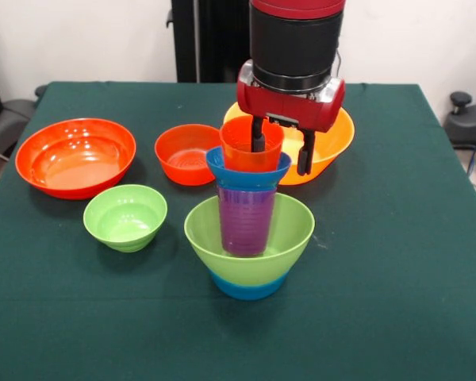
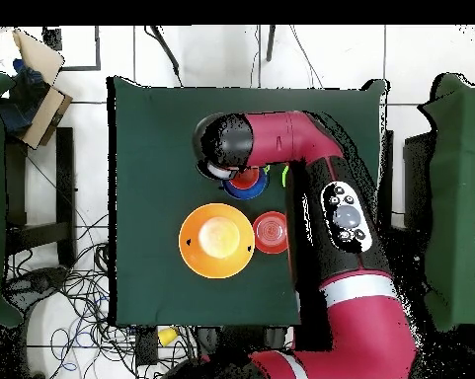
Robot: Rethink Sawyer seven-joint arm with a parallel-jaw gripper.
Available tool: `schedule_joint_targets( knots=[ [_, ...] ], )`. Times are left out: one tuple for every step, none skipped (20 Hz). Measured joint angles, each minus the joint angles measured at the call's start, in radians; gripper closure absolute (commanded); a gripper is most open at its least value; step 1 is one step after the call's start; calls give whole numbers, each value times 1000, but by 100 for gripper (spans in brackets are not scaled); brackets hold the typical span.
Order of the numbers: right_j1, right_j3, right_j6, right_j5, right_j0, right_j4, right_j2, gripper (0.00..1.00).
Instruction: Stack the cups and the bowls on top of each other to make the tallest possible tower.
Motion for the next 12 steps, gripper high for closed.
schedule_joint_targets(
  knots=[
    [0,0,0,0,0,-1,3,0],
    [1,-3,0,0,0,-2,4,0],
    [1,-4,0,0,0,-3,5,0],
    [2,-9,0,0,0,-3,5,0],
    [3,-12,0,0,0,-4,5,0],
    [5,-22,0,0,1,-8,5,0],
    [5,-26,0,0,1,-12,5,0],
    [6,-32,0,0,1,-17,5,0],
    [8,-43,0,0,1,-28,5,0],
    [11,-54,0,0,2,-41,5,0],
    [12,-58,0,0,2,-46,5,0],
    [14,-63,0,0,2,-52,5,0]
  ],
)
